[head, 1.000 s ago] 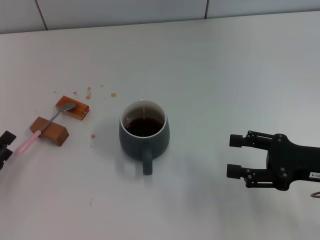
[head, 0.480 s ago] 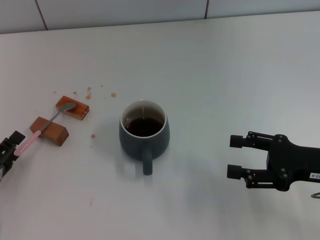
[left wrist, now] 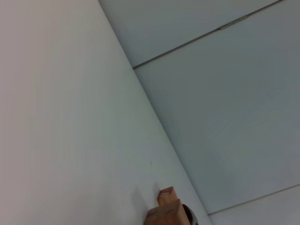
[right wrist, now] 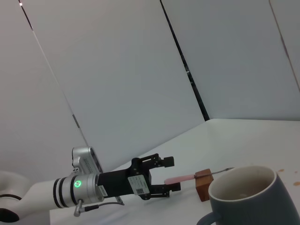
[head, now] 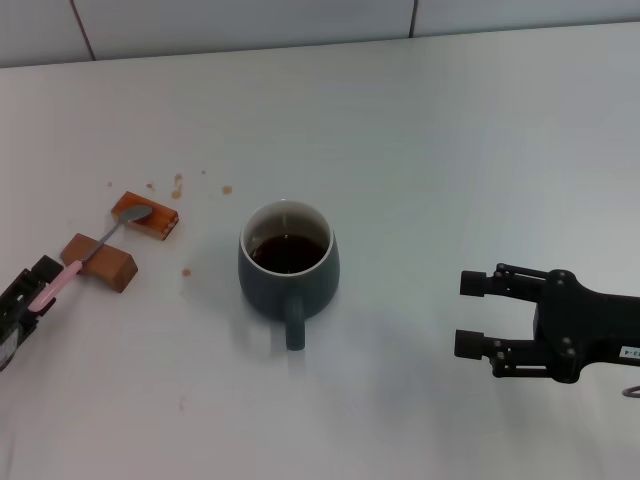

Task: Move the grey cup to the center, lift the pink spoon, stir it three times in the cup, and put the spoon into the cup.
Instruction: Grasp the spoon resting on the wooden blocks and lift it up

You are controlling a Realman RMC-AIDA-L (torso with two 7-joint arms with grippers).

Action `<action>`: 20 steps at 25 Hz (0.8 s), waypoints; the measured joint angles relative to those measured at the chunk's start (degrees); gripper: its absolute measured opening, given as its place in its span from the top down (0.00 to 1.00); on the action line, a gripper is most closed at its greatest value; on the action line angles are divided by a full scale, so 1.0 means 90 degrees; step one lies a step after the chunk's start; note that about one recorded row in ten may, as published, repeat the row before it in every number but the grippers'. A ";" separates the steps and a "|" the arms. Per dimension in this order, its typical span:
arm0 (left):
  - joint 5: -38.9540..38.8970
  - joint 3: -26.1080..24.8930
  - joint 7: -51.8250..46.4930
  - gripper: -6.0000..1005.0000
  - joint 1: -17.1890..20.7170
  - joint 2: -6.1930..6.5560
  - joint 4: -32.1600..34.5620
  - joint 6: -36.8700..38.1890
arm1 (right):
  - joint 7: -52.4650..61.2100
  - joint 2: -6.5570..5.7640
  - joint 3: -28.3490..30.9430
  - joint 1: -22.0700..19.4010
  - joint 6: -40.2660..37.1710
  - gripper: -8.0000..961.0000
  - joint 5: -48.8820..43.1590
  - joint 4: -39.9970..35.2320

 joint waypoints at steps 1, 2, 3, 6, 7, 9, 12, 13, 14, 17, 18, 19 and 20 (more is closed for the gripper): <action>0.0000 0.0000 0.0000 0.20 -0.0012 0.0000 -0.0008 -0.0002 | 0.0003 0.0000 0.0000 0.0000 0.0000 0.13 0.0000 0.0000; 0.0000 0.0000 0.0000 0.20 -0.0041 0.0000 -0.0037 -0.0006 | 0.0010 0.0000 0.0000 0.0000 -0.0001 0.13 -0.0002 0.0000; 0.0000 0.0000 0.0000 0.20 -0.0041 0.0000 -0.0037 -0.0006 | 0.0010 0.0000 0.0000 0.0000 -0.0001 0.13 -0.0002 0.0000; 0.0011 0.0000 0.0000 0.20 -0.0083 0.0000 -0.0070 -0.0016 | 0.0015 0.0000 0.0000 0.0000 0.0000 0.13 -0.0004 -0.0002; 0.0031 0.0000 -0.0001 0.20 -0.0105 0.0000 -0.0072 -0.0054 | 0.0022 0.0000 0.0000 0.0000 -0.0001 0.13 -0.0005 -0.0006; 0.0059 0.0000 -0.0005 0.20 -0.0125 0.0000 -0.0086 -0.0097 | 0.0028 0.0000 -0.0003 0.0000 -0.0001 0.13 -0.0006 -0.0007; 0.0066 0.0000 -0.0008 0.20 -0.0148 0.0000 -0.0114 -0.0139 | 0.0043 0.0000 -0.0021 0.0000 -0.0001 0.13 -0.0006 -0.0010; 0.0066 0.0000 -0.0010 0.20 -0.0157 0.0000 -0.0136 -0.0161 | 0.0043 0.0000 -0.0021 0.0000 -0.0001 0.13 -0.0006 -0.0010; 0.0066 0.0000 -0.0010 0.20 -0.0162 0.0000 -0.0139 -0.0170 | 0.0044 0.0000 -0.0033 0.0000 -0.0001 0.13 -0.0006 -0.0010; 0.0068 0.0000 -0.0010 0.20 -0.0181 0.0000 -0.0146 -0.0180 | 0.0053 0.0000 -0.0076 0.0000 -0.0001 0.13 -0.0007 -0.0019; 0.0068 0.0000 -0.0010 0.20 -0.0184 0.0000 -0.0146 -0.0180 | 0.0053 0.0000 -0.0076 0.0000 -0.0001 0.13 -0.0007 -0.0019; 0.0068 0.0000 -0.0011 0.20 -0.0187 0.0000 -0.0146 -0.0180 | 0.0054 0.0000 -0.0077 0.0000 0.0000 0.13 -0.0007 -0.0021; 0.0068 0.0000 -0.0013 0.20 -0.0190 0.0000 -0.0146 -0.0180 | 0.0055 0.0000 -0.0078 0.0000 0.0000 0.13 -0.0006 -0.0021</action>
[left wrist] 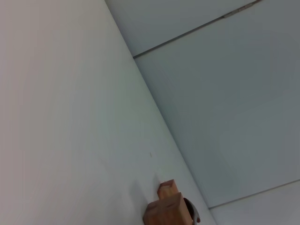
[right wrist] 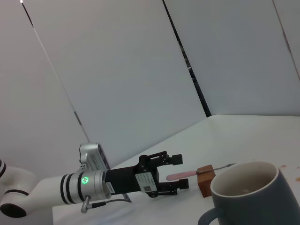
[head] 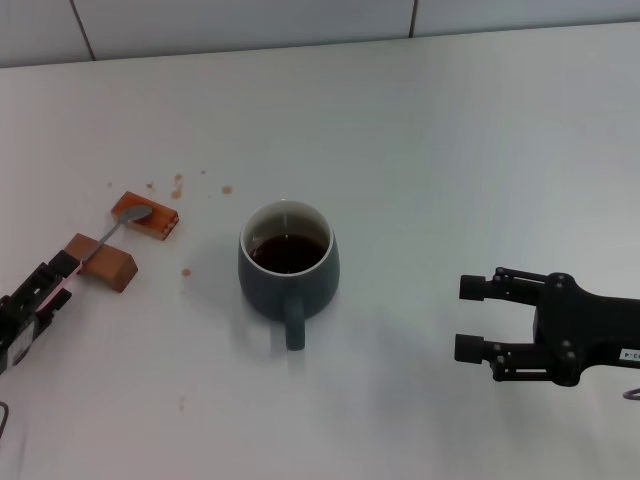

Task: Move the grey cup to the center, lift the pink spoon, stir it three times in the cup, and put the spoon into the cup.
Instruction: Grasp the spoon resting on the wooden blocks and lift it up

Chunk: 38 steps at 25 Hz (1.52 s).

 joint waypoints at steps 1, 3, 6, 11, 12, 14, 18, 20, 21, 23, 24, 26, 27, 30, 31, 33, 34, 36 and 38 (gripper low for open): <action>0.0000 0.0000 -0.0002 0.20 -0.0003 0.0000 0.0000 0.0000 | 0.0001 0.0000 0.0000 0.0000 0.0000 0.13 0.0000 0.0000; 0.0000 -0.0004 -0.0026 0.20 -0.0021 0.0000 0.0000 -0.0002 | 0.0002 0.0000 0.0000 0.0000 0.0000 0.13 0.0000 0.0001; 0.0000 -0.0005 -0.0061 0.20 -0.0043 0.0000 0.0001 -0.0010 | 0.0002 0.0000 -0.0001 0.0000 0.0000 0.13 0.0000 0.0001; 0.0000 0.0001 -0.0097 0.28 -0.0068 0.0000 0.0002 -0.0058 | 0.0005 0.0000 0.0000 0.0000 0.0000 0.13 0.0000 0.0002; -0.0001 0.0001 -0.0099 0.30 -0.0069 -0.0001 0.0002 -0.0062 | 0.0014 0.0000 -0.0001 0.0000 0.0000 0.13 0.0000 0.0002; 0.0000 0.0001 -0.0101 0.34 -0.0071 -0.0003 0.0002 -0.0069 | 0.0018 0.0000 -0.0001 0.0000 0.0000 0.13 0.0000 0.0002; 0.0000 0.0000 -0.0140 0.41 -0.0085 -0.0007 0.0002 -0.0119 | 0.0021 -0.0002 -0.0010 0.0000 0.0000 0.13 0.0000 0.0002; -0.0001 0.0000 -0.0188 0.41 -0.0094 -0.0009 0.0001 -0.0189 | 0.0026 -0.0009 -0.0019 0.0000 0.0000 0.13 0.0000 0.0002; -0.0001 0.0000 -0.0188 0.42 -0.0094 -0.0009 0.0001 -0.0189 | 0.0026 -0.0009 -0.0019 0.0000 0.0000 0.13 0.0000 0.0002; -0.0001 0.0000 -0.0226 0.42 -0.0099 -0.0010 0.0002 -0.0224 | 0.0031 -0.0010 -0.0019 0.0004 0.0000 0.13 0.0000 0.0005; -0.0001 0.0000 -0.0240 0.43 -0.0105 -0.0010 0.0001 -0.0232 | 0.0034 -0.0010 -0.0019 0.0006 0.0000 0.13 0.0000 0.0009; -0.0001 0.0000 -0.0241 0.43 -0.0115 -0.0010 0.0002 -0.0234 | 0.0034 -0.0010 -0.0020 0.0009 0.0000 0.13 0.0000 0.0012; -0.0001 0.0000 -0.0241 0.44 -0.0126 -0.0011 0.0001 -0.0234 | 0.0034 -0.0011 -0.0020 0.0010 0.0000 0.13 0.0000 0.0012; 0.0000 0.0000 -0.0241 0.45 -0.0140 -0.0017 0.0002 -0.0234 | 0.0034 -0.0010 -0.0020 0.0010 0.0000 0.13 0.0000 0.0008; -0.0001 0.0000 -0.0241 0.45 -0.0144 -0.0018 0.0001 -0.0234 | 0.0034 -0.0010 -0.0020 0.0010 0.0000 0.13 0.0000 0.0005; 0.0000 0.0000 -0.0241 0.49 -0.0149 -0.0019 -0.0007 -0.0234 | 0.0034 -0.0010 -0.0020 0.0011 0.0000 0.13 0.0000 0.0000; -0.0001 0.0000 -0.0241 0.53 -0.0150 -0.0020 -0.0011 -0.0234 | 0.0038 -0.0011 -0.0020 0.0010 0.0000 0.13 0.0000 -0.0002; -0.0001 0.0000 -0.0258 0.57 -0.0150 -0.0020 -0.0016 -0.0246 | 0.0051 -0.0011 -0.0020 0.0011 0.0000 0.13 0.0000 -0.0006; 0.0000 0.0000 -0.0279 0.57 -0.0150 -0.0020 -0.0016 -0.0258 | 0.0070 -0.0011 -0.0029 0.0017 0.0000 0.13 0.0000 -0.0008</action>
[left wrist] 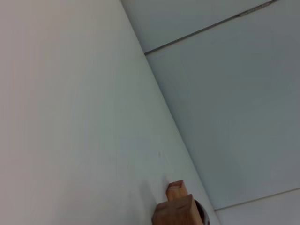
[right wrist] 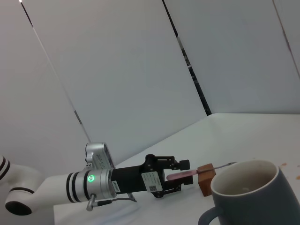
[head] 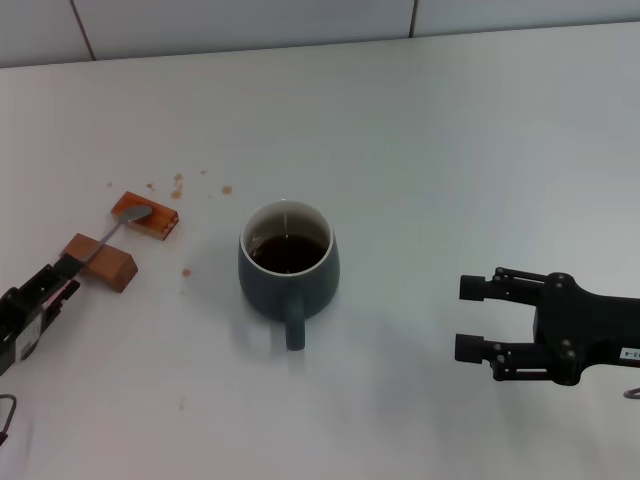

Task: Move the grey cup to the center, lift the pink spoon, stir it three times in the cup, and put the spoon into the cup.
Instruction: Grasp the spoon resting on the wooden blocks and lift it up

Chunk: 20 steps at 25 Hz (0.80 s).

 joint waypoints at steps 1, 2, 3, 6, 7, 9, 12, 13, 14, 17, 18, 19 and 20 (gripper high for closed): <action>0.0000 0.0000 0.0000 0.58 0.0000 0.0000 0.0000 0.0000 | 0.0008 0.0000 -0.0017 0.0002 0.0000 0.13 0.0003 0.0000; 0.0004 0.0011 -0.0023 0.58 0.0000 0.0000 -0.0001 -0.0014 | 0.0016 0.0000 -0.0036 0.0005 0.0000 0.13 0.0007 0.0000; 0.0013 0.0043 -0.0045 0.58 0.0001 0.0000 -0.0027 -0.0025 | 0.0022 0.0000 -0.0052 0.0005 0.0001 0.13 0.0009 0.0000; 0.0017 0.0047 -0.0048 0.58 0.0003 0.0000 -0.0051 -0.0032 | 0.0028 0.0000 -0.0062 0.0005 0.0006 0.13 0.0010 0.0000; 0.0018 0.0047 -0.0049 0.58 0.0004 0.0000 -0.0051 -0.0034 | 0.0031 0.0000 -0.0065 0.0005 0.0008 0.13 0.0010 0.0000; 0.0019 0.0049 -0.0050 0.58 0.0004 0.0000 -0.0051 -0.0041 | 0.0037 0.0000 -0.0067 0.0004 0.0010 0.13 0.0013 0.0000; 0.0019 0.0049 -0.0050 0.59 0.0004 0.0000 -0.0051 -0.0041 | 0.0040 0.0000 -0.0069 -0.0001 0.0010 0.13 0.0017 -0.0004; 0.0020 0.0048 -0.0050 0.60 0.0004 0.0000 -0.0051 -0.0045 | 0.0040 0.0000 -0.0069 -0.0004 0.0010 0.13 0.0018 -0.0006; 0.0019 0.0040 -0.0050 0.60 0.0004 0.0000 -0.0051 -0.0048 | 0.0040 0.0000 -0.0069 -0.0008 0.0010 0.13 0.0018 -0.0011; 0.0019 0.0040 -0.0050 0.61 0.0004 0.0000 -0.0051 -0.0048 | 0.0041 0.0000 -0.0069 -0.0008 0.0010 0.13 0.0018 -0.0011; 0.0019 0.0040 -0.0050 0.61 0.0004 0.0000 -0.0051 -0.0048 | 0.0040 0.0000 -0.0069 -0.0008 0.0010 0.13 0.0018 -0.0011; 0.0020 0.0039 -0.0050 0.62 0.0002 0.0000 -0.0051 -0.0054 | 0.0040 0.0000 -0.0069 -0.0008 0.0010 0.13 0.0016 -0.0011; 0.0020 0.0039 -0.0050 0.63 0.0002 0.0000 -0.0051 -0.0054 | 0.0040 0.0000 -0.0069 -0.0008 0.0010 0.13 0.0016 -0.0011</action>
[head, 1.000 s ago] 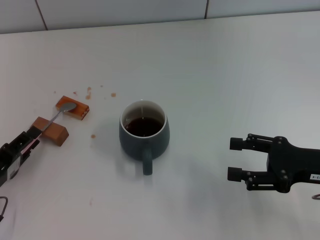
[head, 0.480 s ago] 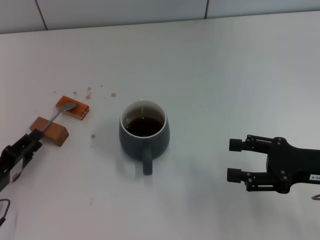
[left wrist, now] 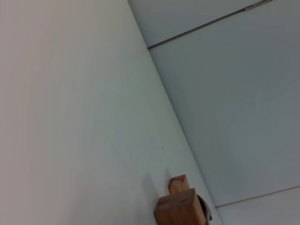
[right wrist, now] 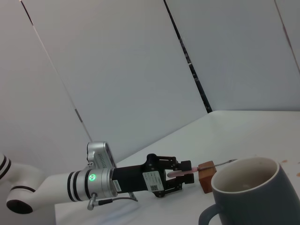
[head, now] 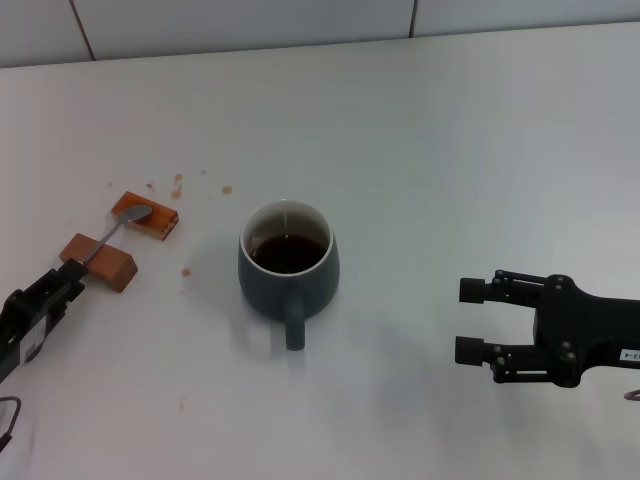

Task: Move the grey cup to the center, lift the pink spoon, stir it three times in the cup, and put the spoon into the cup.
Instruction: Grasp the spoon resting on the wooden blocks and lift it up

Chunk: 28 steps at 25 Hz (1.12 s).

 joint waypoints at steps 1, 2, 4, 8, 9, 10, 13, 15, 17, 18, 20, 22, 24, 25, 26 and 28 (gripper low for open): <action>0.0000 0.0000 0.0000 0.64 0.0000 0.0000 0.0000 0.0000 | 0.0000 0.0000 0.0000 0.0001 0.0000 0.13 -0.0002 0.0000; 0.0000 0.0010 0.0000 0.65 -0.0018 0.0000 0.0000 -0.0001 | 0.0000 0.0000 0.0000 0.0001 0.0000 0.13 -0.0004 0.0001; -0.0002 0.0003 0.0001 0.66 -0.0026 0.0000 0.0000 -0.0004 | 0.0000 0.0000 0.0000 0.0001 -0.0001 0.13 -0.0007 0.0001; -0.0013 -0.0012 0.0005 0.67 -0.0026 0.0000 0.0000 -0.0032 | 0.0000 0.0000 0.0000 0.0001 -0.0001 0.13 -0.0009 0.0001; -0.0016 -0.0016 0.0006 0.67 -0.0025 0.0000 -0.0005 -0.0064 | 0.0000 0.0000 0.0000 0.0001 -0.0001 0.13 -0.0010 0.0001; -0.0015 -0.0015 0.0005 0.67 -0.0026 0.0000 -0.0006 -0.0066 | 0.0000 0.0000 0.0000 0.0001 -0.0001 0.13 -0.0010 0.0001; -0.0012 -0.0013 0.0004 0.68 -0.0028 0.0000 -0.0007 -0.0068 | 0.0000 0.0000 0.0000 0.0001 -0.0001 0.13 -0.0012 0.0001; -0.0009 -0.0004 0.0001 0.69 -0.0050 0.0000 -0.0016 -0.0069 | 0.0000 0.0000 0.0001 0.0001 -0.0001 0.13 -0.0014 0.0001; -0.0008 -0.0010 0.0001 0.70 -0.0054 0.0000 -0.0023 -0.0069 | 0.0000 0.0000 0.0001 0.0001 -0.0001 0.13 -0.0015 0.0001; -0.0008 -0.0020 0.0001 0.70 -0.0057 0.0000 -0.0027 -0.0069 | 0.0000 0.0000 0.0001 0.0001 -0.0001 0.13 -0.0016 0.0001; -0.0011 -0.0021 0.0001 0.70 -0.0058 0.0000 -0.0029 -0.0069 | 0.0000 0.0001 0.0001 0.0001 -0.0001 0.13 -0.0016 0.0001; -0.0021 -0.0021 0.0001 0.70 -0.0056 0.0000 -0.0029 -0.0067 | 0.0001 0.0000 -0.0001 0.0001 -0.0001 0.13 -0.0016 0.0001; -0.0024 -0.0020 0.0006 0.70 -0.0052 0.0000 -0.0029 -0.0067 | 0.0007 0.0001 -0.0036 0.0001 -0.0001 0.13 -0.0016 0.0001; -0.0024 -0.0020 0.0006 0.70 -0.0052 0.0000 -0.0029 -0.0067 | 0.0007 0.0001 -0.0036 0.0001 -0.0001 0.13 -0.0016 0.0001; -0.0024 -0.0019 0.0008 0.70 -0.0051 0.0000 -0.0029 -0.0068 | 0.0016 0.0001 -0.0050 0.0001 -0.0001 0.13 -0.0016 0.0001; -0.0024 -0.0019 0.0010 0.71 -0.0051 0.0000 -0.0029 -0.0068 | 0.0036 0.0001 -0.0070 0.0004 -0.0001 0.13 -0.0016 0.0001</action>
